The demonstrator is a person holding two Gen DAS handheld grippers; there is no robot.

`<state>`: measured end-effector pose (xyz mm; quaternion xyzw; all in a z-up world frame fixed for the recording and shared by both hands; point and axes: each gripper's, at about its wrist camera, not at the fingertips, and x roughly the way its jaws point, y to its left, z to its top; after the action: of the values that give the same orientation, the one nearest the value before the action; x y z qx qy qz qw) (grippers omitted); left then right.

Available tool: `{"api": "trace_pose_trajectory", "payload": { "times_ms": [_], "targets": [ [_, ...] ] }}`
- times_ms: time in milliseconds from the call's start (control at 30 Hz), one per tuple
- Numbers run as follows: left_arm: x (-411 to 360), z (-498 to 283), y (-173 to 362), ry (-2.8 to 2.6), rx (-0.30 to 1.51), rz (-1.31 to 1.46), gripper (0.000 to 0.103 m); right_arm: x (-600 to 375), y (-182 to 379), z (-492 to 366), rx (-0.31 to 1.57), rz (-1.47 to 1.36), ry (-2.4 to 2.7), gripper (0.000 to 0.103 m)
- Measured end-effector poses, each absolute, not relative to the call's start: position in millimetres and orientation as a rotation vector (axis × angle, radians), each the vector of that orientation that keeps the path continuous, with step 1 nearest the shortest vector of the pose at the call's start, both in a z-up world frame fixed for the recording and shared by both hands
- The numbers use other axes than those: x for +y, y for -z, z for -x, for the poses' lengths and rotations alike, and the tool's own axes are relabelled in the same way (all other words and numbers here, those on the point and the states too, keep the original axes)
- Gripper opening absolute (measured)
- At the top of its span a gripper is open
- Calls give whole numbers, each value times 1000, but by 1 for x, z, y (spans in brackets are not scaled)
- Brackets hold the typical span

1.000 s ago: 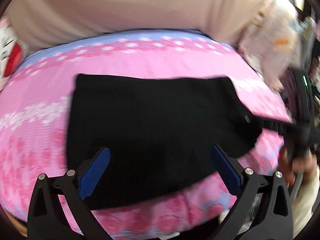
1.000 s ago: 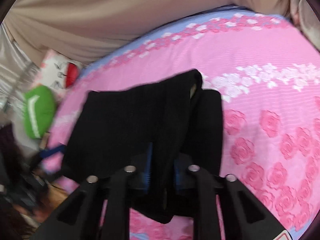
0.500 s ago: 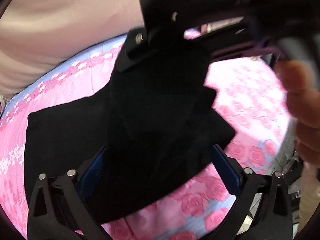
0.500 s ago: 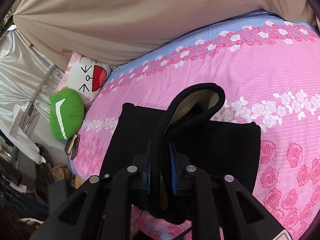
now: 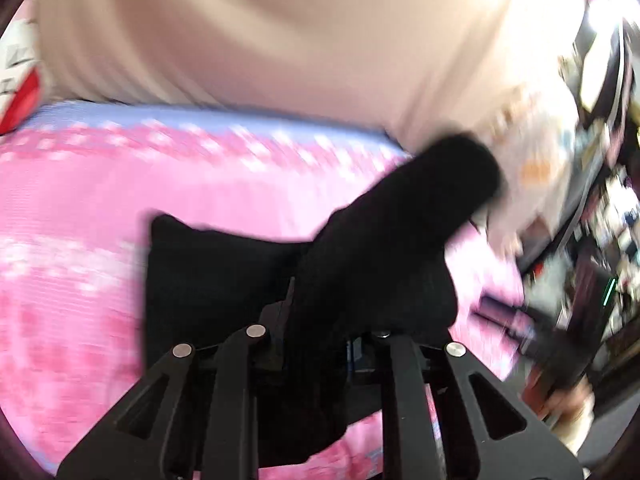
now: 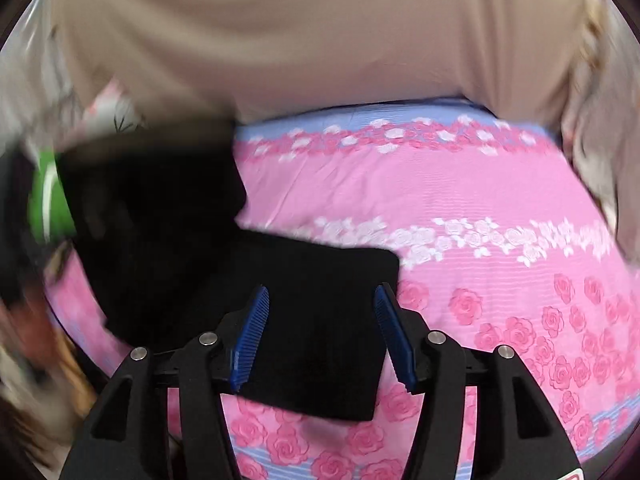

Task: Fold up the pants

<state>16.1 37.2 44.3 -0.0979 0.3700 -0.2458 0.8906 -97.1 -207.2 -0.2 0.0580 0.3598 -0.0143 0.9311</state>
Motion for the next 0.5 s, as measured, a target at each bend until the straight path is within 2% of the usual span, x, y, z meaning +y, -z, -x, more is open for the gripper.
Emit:
{"api": "trace_pose_trajectory", "payload": {
  "times_ms": [200,300,500],
  "targets": [
    [120,3,-80,308,654,231,17,-105,33,69,767,80,-159,55],
    [138,2,-78,235,648,231,17,-70,45,46,794,136,-205,56],
    [165,-1,-62,163,681,268,18,-31,81,6,864,230,-187,65]
  ]
}}
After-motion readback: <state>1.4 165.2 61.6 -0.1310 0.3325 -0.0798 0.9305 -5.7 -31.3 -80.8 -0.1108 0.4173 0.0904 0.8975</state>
